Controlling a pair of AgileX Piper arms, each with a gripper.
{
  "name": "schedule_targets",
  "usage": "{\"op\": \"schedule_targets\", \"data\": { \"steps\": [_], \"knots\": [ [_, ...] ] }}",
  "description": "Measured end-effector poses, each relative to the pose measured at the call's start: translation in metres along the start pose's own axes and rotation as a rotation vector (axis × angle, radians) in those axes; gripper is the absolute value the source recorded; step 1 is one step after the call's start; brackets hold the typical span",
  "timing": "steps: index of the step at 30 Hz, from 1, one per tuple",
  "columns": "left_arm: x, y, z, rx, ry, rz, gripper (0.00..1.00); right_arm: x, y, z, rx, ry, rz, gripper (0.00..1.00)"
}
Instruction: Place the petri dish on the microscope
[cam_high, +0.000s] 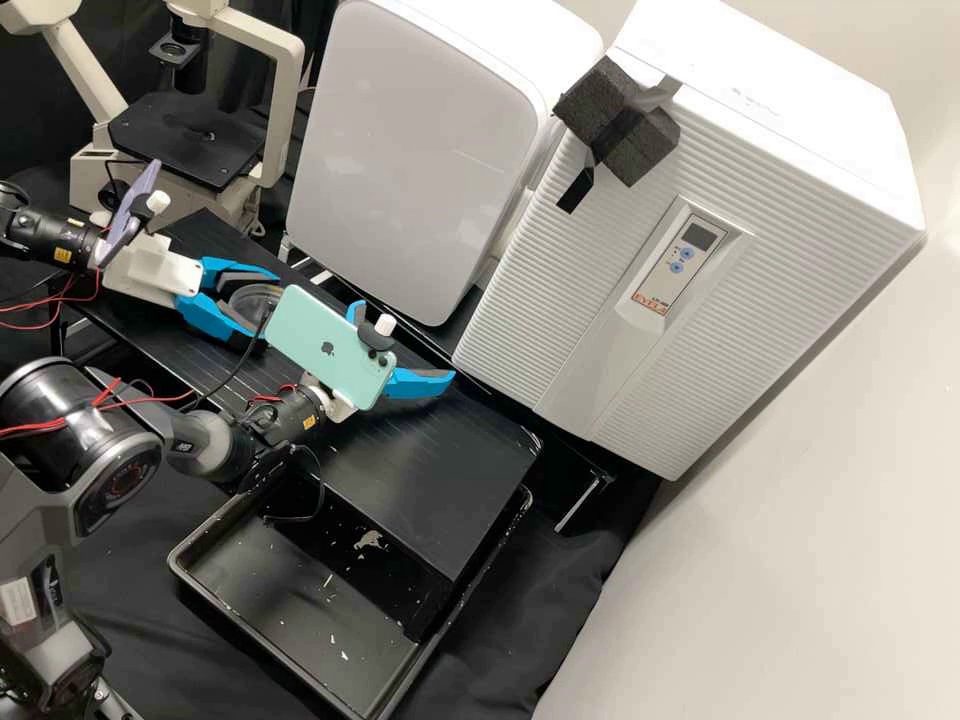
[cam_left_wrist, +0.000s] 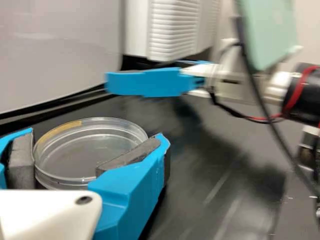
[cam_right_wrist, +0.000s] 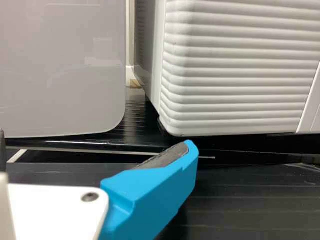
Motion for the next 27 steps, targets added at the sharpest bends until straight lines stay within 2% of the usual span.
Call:
{"op": "schedule_targets", "data": {
  "steps": [6,13,16,19,24,27],
  "knots": [
    [-0.027,0.009,-0.021,-0.024,0.080,0.043,0.00,0.000,0.000,0.000,0.000,0.000,0.000,1.00],
    [-0.068,0.026,-0.040,-0.040,0.144,0.167,0.00,0.000,0.000,0.000,0.000,0.000,0.000,1.00],
    [-0.084,0.033,-0.052,-0.042,0.189,0.214,0.00,0.000,0.000,0.000,0.000,0.000,0.000,1.00],
    [-0.099,0.038,-0.071,-0.064,0.264,0.260,0.00,0.000,0.000,0.000,0.000,0.000,0.000,1.00],
    [-0.115,0.038,-0.100,-0.108,0.383,0.301,0.00,0.000,0.000,0.000,0.000,0.000,0.000,1.00],
    [-0.118,0.033,-0.118,-0.152,0.453,0.296,0.00,0.000,0.000,0.000,0.000,0.000,0.000,1.00]
  ]
}}
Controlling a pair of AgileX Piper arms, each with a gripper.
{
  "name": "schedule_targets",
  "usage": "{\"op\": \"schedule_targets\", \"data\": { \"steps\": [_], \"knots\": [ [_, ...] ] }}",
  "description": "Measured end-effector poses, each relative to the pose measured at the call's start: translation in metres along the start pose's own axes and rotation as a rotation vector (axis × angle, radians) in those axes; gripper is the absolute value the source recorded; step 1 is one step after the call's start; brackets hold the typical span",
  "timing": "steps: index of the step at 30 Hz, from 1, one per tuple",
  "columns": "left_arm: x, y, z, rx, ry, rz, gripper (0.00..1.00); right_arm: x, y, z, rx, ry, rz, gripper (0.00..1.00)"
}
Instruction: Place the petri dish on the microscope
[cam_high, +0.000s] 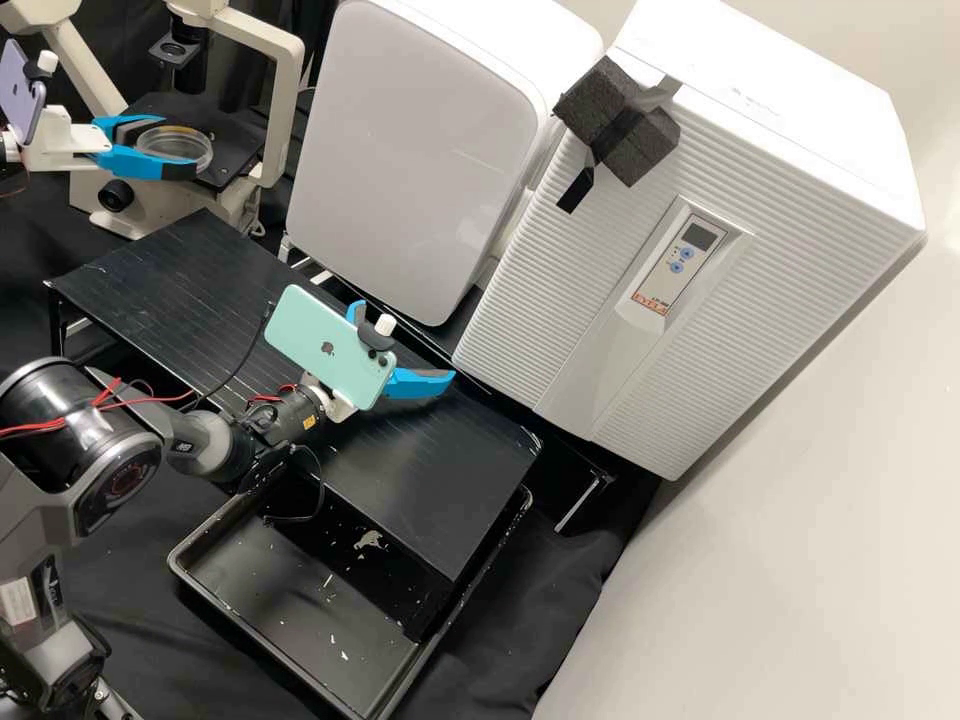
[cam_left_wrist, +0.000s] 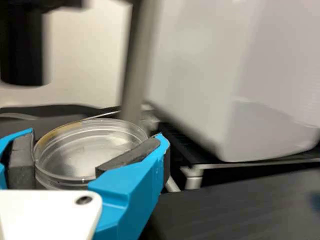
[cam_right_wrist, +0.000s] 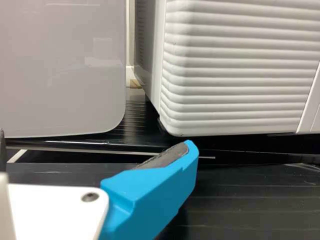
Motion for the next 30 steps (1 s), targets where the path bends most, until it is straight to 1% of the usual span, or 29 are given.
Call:
{"op": "schedule_targets", "data": {
  "steps": [1,2,4,6,10,14,16,18,21,25,27,30],
  "knots": [
    [0.003,-0.001,-0.008,0.002,0.036,-0.012,0.00,0.000,0.000,0.000,0.000,0.000,0.000,1.00],
    [0.004,-0.002,-0.010,0.014,0.042,-0.016,0.00,0.000,0.000,0.000,0.000,0.000,0.000,1.00],
    [0.010,0.001,-0.015,0.039,0.053,-0.005,0.00,0.000,0.000,0.000,0.000,0.000,0.000,1.00],
    [0.014,0.003,-0.018,0.044,0.064,0.003,0.00,0.000,0.000,0.000,0.000,0.000,0.000,1.00],
    [0.025,0.007,-0.024,0.071,0.091,0.006,0.00,0.000,0.000,0.000,0.000,0.000,0.000,1.00],
    [0.036,0.012,-0.030,0.076,0.127,0.004,0.00,0.000,0.000,0.000,0.000,0.000,0.000,1.00],
    [0.042,0.018,-0.033,0.081,0.147,0.007,0.00,0.000,0.000,0.000,0.000,0.000,0.000,1.00],
    [0.046,0.019,-0.035,0.083,0.160,-0.003,0.00,0.000,0.000,0.000,0.000,0.000,0.000,1.00],
    [0.050,0.024,-0.035,0.086,0.168,-0.002,0.00,0.000,0.000,0.000,0.000,0.000,0.000,1.00],
    [0.052,0.024,-0.037,0.087,0.177,-0.009,0.00,0.000,0.000,0.000,0.000,0.000,0.000,1.00],
    [0.054,0.023,-0.038,0.086,0.176,-0.013,0.00,0.000,0.000,0.000,0.000,0.000,0.000,1.00],
    [0.057,0.023,-0.039,0.076,0.181,-0.005,0.00,0.000,0.000,0.000,0.000,0.000,0.000,1.00]
  ]
}}
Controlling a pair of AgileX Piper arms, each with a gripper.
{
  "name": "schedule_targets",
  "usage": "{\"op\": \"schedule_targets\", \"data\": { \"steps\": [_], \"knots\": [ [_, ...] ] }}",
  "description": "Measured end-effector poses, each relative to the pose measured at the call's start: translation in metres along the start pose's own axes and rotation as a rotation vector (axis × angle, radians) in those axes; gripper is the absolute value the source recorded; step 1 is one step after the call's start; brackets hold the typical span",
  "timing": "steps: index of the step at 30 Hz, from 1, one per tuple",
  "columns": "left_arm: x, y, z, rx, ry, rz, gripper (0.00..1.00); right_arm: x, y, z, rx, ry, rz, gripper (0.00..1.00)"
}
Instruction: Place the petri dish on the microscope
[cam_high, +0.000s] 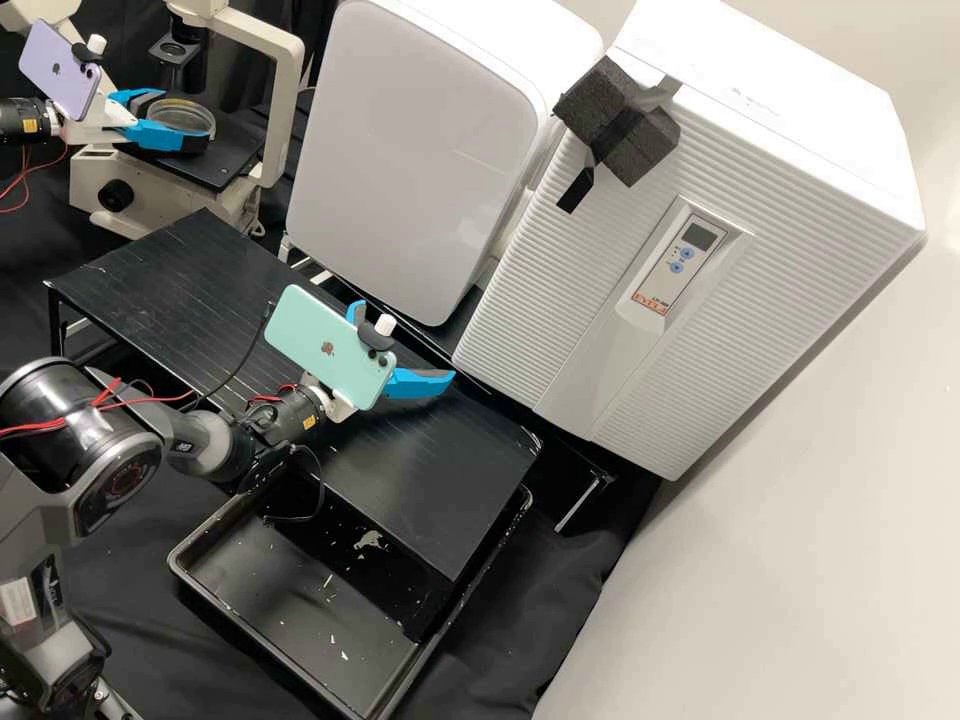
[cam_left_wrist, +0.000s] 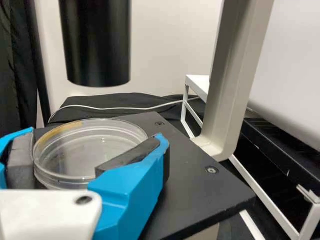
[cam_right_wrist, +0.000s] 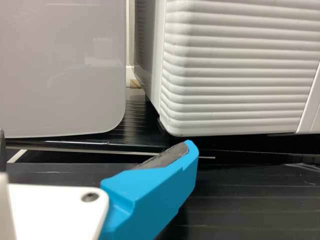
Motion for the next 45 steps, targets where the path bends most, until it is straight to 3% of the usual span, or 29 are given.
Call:
{"op": "schedule_targets", "data": {
  "steps": [7,8,27,33,43,45],
  "knots": [
    [0.008,-0.001,0.000,-0.025,0.006,0.012,0.00,0.000,0.000,0.000,0.000,0.000,0.000,1.00],
    [0.009,-0.001,0.001,-0.027,0.006,0.013,1.00,0.000,0.000,0.000,0.000,0.000,0.000,1.00],
    [0.011,-0.006,0.002,-0.021,0.011,0.003,1.00,0.000,0.000,0.000,0.000,0.000,0.000,1.00],
    [0.009,-0.008,0.002,0.032,0.013,-0.002,1.00,0.000,0.000,0.000,0.000,0.000,0.000,1.00],
    [-0.034,-0.002,0.006,0.064,0.074,0.025,1.00,0.000,0.000,0.000,0.000,0.000,0.000,1.00],
    [-0.045,-0.003,0.007,0.054,0.078,0.034,1.00,0.000,0.000,0.000,0.000,0.000,0.000,1.00]
  ]
}}
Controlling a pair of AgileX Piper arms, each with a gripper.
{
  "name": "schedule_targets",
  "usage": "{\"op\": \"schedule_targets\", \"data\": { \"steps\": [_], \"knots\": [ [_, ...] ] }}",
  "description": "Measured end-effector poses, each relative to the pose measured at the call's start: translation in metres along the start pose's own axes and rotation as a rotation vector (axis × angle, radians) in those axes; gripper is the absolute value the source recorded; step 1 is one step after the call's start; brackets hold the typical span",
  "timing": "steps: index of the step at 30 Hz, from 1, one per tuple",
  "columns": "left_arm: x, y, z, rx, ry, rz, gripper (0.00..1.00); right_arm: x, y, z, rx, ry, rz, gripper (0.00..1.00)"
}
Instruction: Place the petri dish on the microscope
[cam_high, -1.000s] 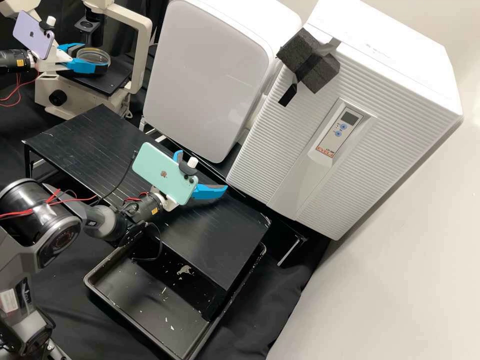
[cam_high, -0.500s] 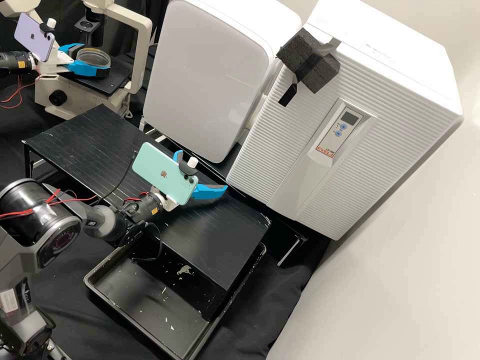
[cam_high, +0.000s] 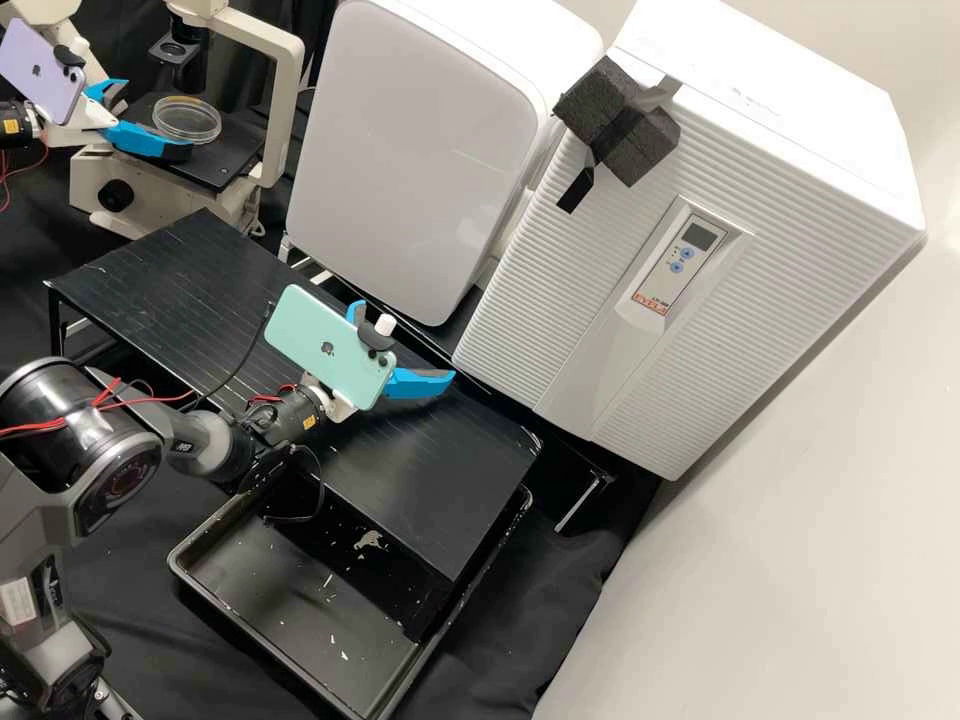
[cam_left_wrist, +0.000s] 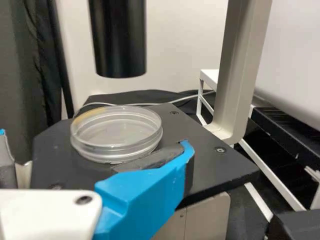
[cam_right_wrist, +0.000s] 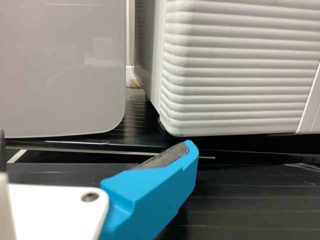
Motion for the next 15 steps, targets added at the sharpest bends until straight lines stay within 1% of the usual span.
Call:
{"op": "schedule_targets", "data": {
  "steps": [3,5,6,8,9,10,11,12,13,15],
  "knots": [
    [-0.018,0.000,0.002,-0.018,0.000,0.028,1.00,0.000,0.000,0.000,0.000,0.000,0.000,1.00],
    [-0.032,-0.005,0.005,-0.038,-0.003,0.037,1.00,0.000,0.000,0.000,0.000,0.000,0.000,1.00],
    [-0.039,-0.006,0.008,-0.053,-0.006,0.050,1.00,0.000,0.000,0.000,0.000,0.000,0.000,1.00],
    [-0.052,-0.010,0.016,-0.061,-0.014,0.081,1.00,0.000,0.000,0.000,0.000,0.000,0.000,1.00],
    [-0.058,-0.011,0.023,-0.051,-0.024,0.100,1.00,0.000,0.000,0.000,0.000,0.000,0.000,1.00],
    [-0.067,-0.016,0.029,-0.047,-0.020,0.125,1.00,0.000,0.000,0.000,0.000,0.000,0.000,1.00],
    [-0.074,-0.020,0.034,-0.041,-0.020,0.160,1.00,0.000,0.000,0.000,0.000,0.000,0.000,1.00],
    [-0.079,-0.021,0.038,-0.035,-0.025,0.208,1.00,0.000,0.000,0.000,0.000,0.000,0.000,1.00],
    [-0.085,-0.024,0.041,-0.030,-0.033,0.236,1.00,0.000,0.000,0.000,0.000,0.000,0.000,1.00],
    [-0.092,-0.030,0.046,-0.041,-0.043,0.263,1.00,0.000,0.000,0.000,0.000,0.000,0.000,1.00]
  ]
}}
